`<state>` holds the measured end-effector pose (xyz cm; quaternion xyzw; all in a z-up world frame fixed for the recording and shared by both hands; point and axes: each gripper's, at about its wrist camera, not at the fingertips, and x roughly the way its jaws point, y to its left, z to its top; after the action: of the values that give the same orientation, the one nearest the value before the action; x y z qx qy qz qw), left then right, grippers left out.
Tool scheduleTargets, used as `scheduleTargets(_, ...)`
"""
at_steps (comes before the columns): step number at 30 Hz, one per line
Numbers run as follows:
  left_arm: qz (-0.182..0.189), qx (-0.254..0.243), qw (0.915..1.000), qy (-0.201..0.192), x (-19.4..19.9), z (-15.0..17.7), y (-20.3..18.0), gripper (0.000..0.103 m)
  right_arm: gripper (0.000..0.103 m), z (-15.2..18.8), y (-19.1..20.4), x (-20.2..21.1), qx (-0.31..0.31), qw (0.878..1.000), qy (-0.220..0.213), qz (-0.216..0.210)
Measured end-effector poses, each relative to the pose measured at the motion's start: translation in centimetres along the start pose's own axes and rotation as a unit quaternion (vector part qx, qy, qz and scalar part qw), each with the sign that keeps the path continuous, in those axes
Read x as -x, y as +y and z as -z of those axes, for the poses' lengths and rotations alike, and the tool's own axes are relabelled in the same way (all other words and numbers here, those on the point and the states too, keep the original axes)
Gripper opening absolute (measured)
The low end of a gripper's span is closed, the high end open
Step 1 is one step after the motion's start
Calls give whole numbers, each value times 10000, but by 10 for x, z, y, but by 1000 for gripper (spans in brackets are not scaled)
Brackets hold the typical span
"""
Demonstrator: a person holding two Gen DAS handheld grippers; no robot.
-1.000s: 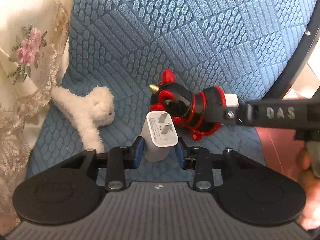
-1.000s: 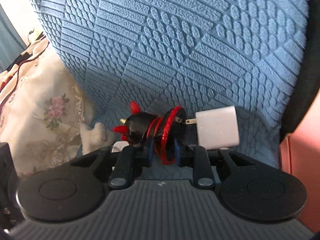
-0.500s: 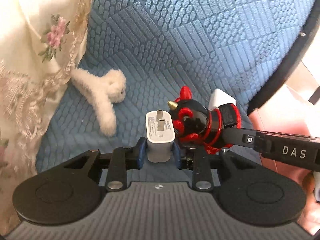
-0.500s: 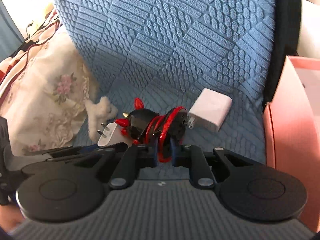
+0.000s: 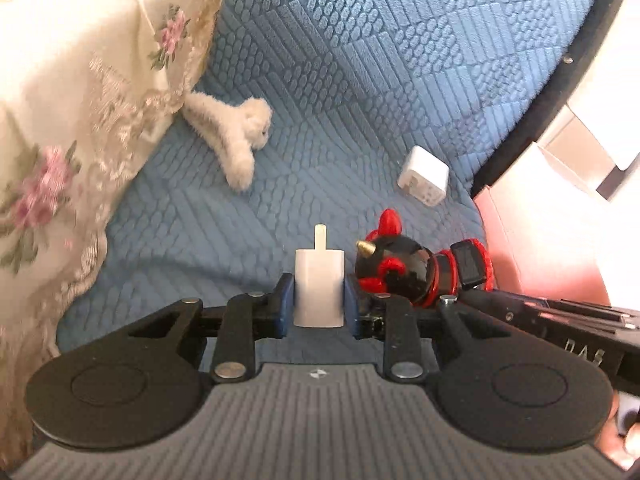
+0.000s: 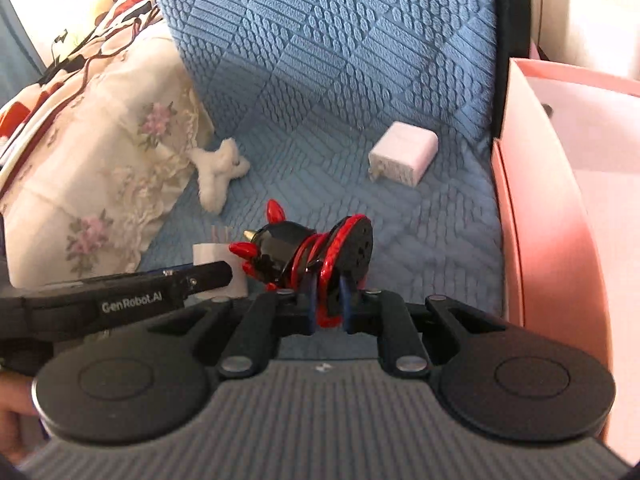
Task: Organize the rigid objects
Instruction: 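Lift the charger and figurine off the seat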
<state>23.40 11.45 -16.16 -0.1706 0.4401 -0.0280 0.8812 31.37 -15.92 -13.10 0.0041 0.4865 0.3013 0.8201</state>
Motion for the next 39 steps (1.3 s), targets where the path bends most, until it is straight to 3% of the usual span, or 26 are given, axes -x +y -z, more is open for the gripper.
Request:
scheduleTargets(12,5,4,10000,59,22,43,-9,31,15,44,13,33,95,9997,1,213)
scheduleTargets(24,41,281,9996,24,30,47,-6,32,16,55,16,36,309,9992,128,227)
scheduleTargets(28,31,342,9994,-24,36,48,-6,40,18,56,20,40,556,9981,48,269)
scheduleTargets(32,72,401,9992,-23,35,47,-6,41,31,55,24,45,793,9960,-152,396)
scheduleTargets(39,160,637,9978,-56,35,43,3,41,36,53,41,49,1502,9858,-544,524)
